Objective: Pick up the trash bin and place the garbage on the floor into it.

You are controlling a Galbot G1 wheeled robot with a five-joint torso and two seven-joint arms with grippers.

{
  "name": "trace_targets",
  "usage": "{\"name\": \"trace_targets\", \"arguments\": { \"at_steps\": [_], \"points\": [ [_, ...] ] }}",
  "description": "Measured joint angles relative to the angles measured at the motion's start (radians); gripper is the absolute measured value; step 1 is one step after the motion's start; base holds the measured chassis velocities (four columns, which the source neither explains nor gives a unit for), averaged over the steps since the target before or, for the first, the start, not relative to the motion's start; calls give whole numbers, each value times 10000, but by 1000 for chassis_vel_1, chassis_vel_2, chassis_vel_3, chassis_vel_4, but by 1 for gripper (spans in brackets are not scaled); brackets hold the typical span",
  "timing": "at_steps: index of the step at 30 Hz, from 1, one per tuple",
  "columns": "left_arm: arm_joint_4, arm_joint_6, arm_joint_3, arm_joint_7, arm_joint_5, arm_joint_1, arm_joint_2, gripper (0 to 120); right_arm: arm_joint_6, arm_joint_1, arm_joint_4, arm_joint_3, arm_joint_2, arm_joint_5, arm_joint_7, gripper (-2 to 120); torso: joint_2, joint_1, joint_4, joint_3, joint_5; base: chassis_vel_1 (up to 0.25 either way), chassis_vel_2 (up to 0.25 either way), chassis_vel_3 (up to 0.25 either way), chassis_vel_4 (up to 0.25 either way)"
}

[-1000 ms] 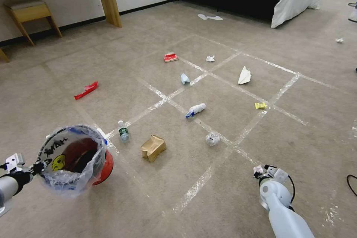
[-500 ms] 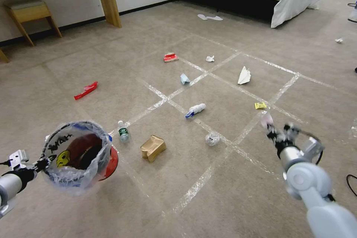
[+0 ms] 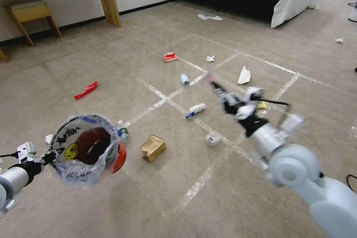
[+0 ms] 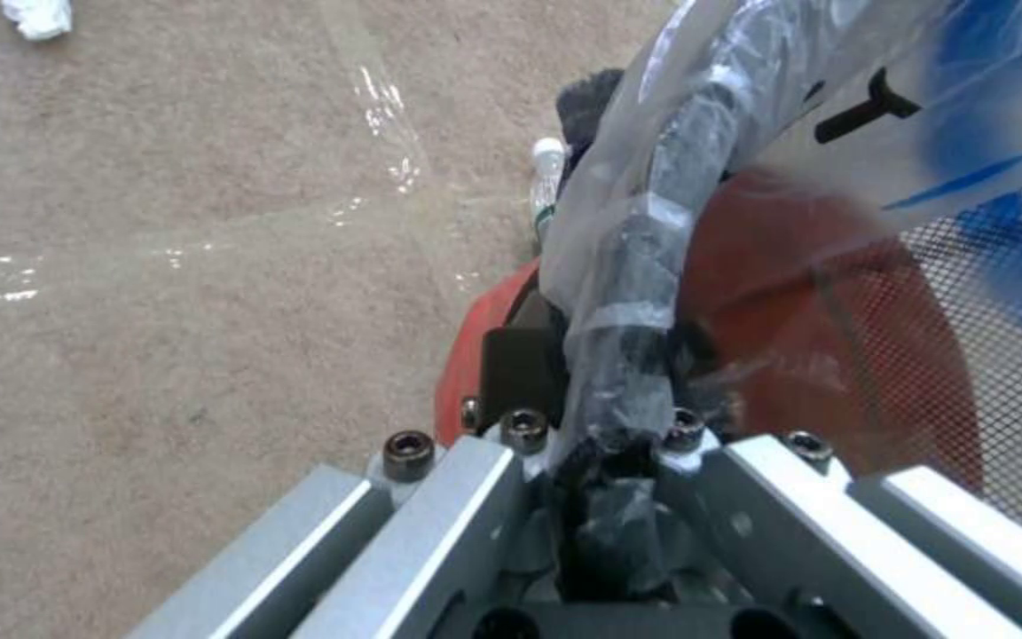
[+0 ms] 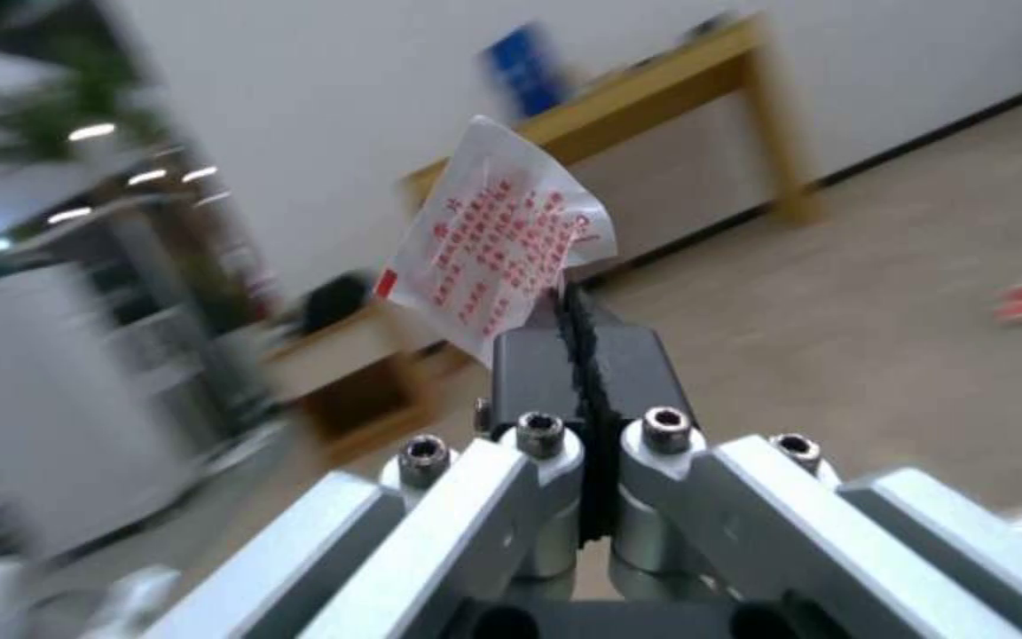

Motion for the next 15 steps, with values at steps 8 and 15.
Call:
{"name": "trace_targets", "arguments": {
  "at_steps": [8, 15],
  "points": [
    [-56, 0, 121, -88, -10, -81, 15, 0, -627, 5176, -757, -5629, 1504, 1159, 1039, 0, 0, 1, 5, 2, -6, 0, 0, 0, 0],
    [-67, 0, 131, -112, -4, -127, -54, 0, -1173, 6651, -2046, -7251, 3133, 1478, 1890, 0, 0, 0, 3, 1, -3, 0, 0, 0, 0]
  ]
}}
